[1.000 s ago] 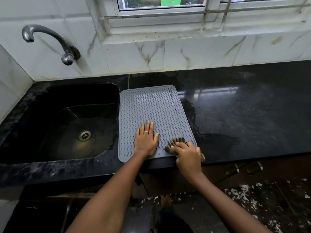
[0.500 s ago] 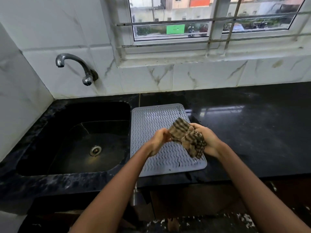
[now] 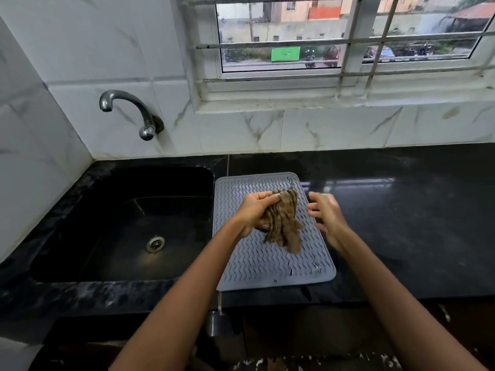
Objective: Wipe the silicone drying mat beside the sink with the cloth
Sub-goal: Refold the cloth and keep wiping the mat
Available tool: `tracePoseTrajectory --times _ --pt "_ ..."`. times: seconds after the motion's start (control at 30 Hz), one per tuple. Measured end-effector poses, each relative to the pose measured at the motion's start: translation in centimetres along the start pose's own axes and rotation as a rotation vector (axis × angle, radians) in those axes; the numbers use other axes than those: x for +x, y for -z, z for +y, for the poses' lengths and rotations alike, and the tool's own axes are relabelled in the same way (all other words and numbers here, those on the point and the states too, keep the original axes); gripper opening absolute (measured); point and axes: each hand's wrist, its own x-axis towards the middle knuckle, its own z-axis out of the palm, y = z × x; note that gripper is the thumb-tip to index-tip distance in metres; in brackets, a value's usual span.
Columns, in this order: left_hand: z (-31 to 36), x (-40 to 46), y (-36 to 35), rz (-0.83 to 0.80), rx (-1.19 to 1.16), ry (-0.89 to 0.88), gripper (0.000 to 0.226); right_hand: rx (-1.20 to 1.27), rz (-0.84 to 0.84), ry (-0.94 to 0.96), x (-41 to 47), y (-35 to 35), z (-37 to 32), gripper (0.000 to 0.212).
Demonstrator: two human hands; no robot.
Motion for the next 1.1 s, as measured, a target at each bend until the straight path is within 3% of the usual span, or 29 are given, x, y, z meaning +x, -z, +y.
tracePoseTrajectory --times 0.13,0.23,0.53,0.6,0.7,0.73,0.83,0.97,1.03,1.1 --pt "0.4 0.1 -0.2 0.01 0.096 -0.056 0.012 -0.146 -0.223 0.038 -0.4 -0.7 -1.3 0.055" --pt "1.3 -0.2 -0.3 -0.021 0.157 -0.061 0.015 -0.164 -0.276 0.045 -0.2 -1.4 -1.2 0.061" --pt "4.6 0.4 1.3 0.01 0.272 -0.153 0.023 -0.042 -0.412 0.028 0.5 2.1 -1.9 0.018" --pt "5.0 0.5 1.4 -0.021 0.28 -0.148 0.023 -0.053 -0.344 0.042 0.6 2.5 -2.2 0.028" --pt "5.7 0.8 1.2 -0.104 0.326 -0.138 0.027 -0.007 -0.071 0.138 1.1 2.4 -2.7 0.035" --pt "6.0 0.8 1.0 -0.14 0.355 -0.14 0.027 -0.009 -0.089 0.19 1.1 2.3 -3.0 0.034" --pt "6.5 0.8 0.6 -0.261 0.413 -0.159 0.026 -0.087 -0.432 0.251 0.7 1.3 -3.6 0.038" --pt "6.7 0.9 2.1 -0.291 0.28 -0.12 0.027 -0.096 -0.697 0.159 0.4 0.9 -4.0 0.045" --pt "6.2 1.0 2.9 -0.229 0.191 -0.093 0.031 -0.203 -0.769 0.151 0.0 0.8 -3.9 0.026" --pt "5.1 1.0 3.3 -0.2 0.153 -0.05 0.039 -0.135 -0.74 0.15 -0.2 0.4 -3.8 0.017"
